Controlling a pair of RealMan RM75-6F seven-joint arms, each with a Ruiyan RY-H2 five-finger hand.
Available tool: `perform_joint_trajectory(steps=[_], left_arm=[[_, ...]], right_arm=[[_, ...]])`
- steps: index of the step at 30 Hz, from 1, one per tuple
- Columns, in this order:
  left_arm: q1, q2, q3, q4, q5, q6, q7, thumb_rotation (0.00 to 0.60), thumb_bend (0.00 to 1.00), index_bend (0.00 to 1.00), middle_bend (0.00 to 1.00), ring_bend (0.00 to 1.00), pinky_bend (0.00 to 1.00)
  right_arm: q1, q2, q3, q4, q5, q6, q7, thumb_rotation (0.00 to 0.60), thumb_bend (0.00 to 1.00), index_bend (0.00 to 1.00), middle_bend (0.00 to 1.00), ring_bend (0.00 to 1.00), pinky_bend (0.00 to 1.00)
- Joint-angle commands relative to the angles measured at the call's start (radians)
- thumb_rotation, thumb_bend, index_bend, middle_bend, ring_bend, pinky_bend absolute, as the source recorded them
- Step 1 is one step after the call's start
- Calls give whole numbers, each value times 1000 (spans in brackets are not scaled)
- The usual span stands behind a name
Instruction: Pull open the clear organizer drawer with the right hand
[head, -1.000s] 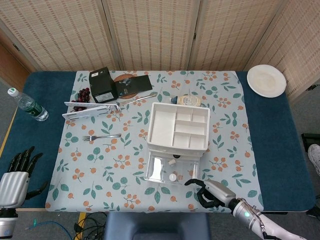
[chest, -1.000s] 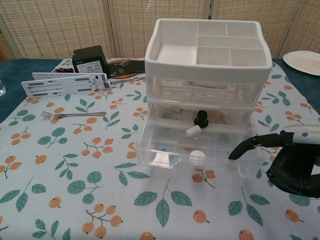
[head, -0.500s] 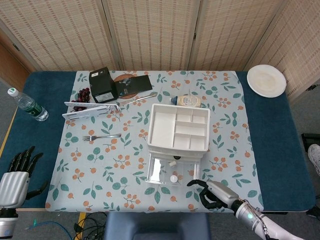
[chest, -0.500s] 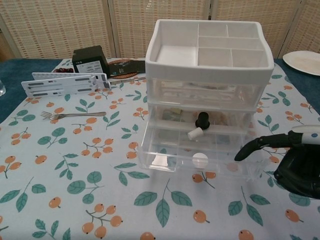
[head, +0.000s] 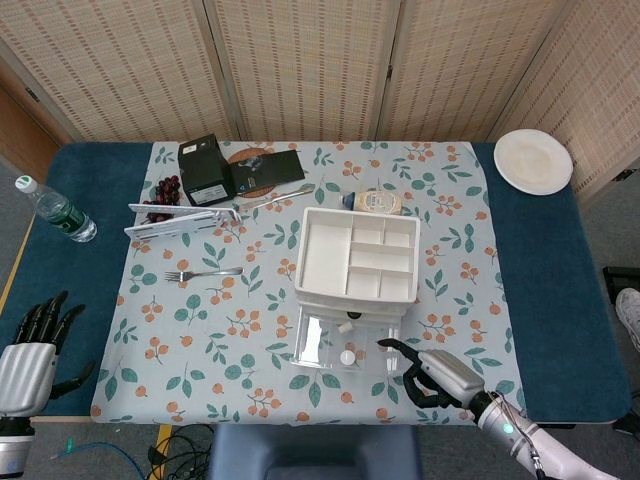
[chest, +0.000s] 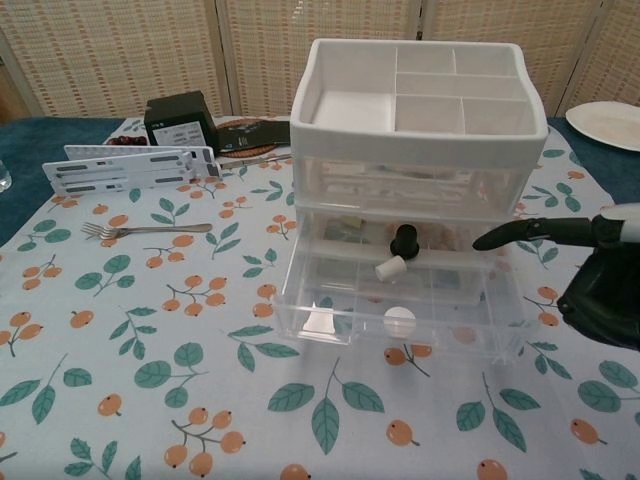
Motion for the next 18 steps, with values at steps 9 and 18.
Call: perform_joint_trajectory(steps=[9,18], left_arm=[[8,2,3,4,5,11,-11,600,247,141,0,37,69],[17,5,4,5,4,21,-16,600,247,141,0,37,69]], right_arm=[[107,62,106,-52,26,-41,-158,600,709,114,822,1000,1000],[262,7,184,0,144,-195,-315,600,584,261,857,1000,1000]])
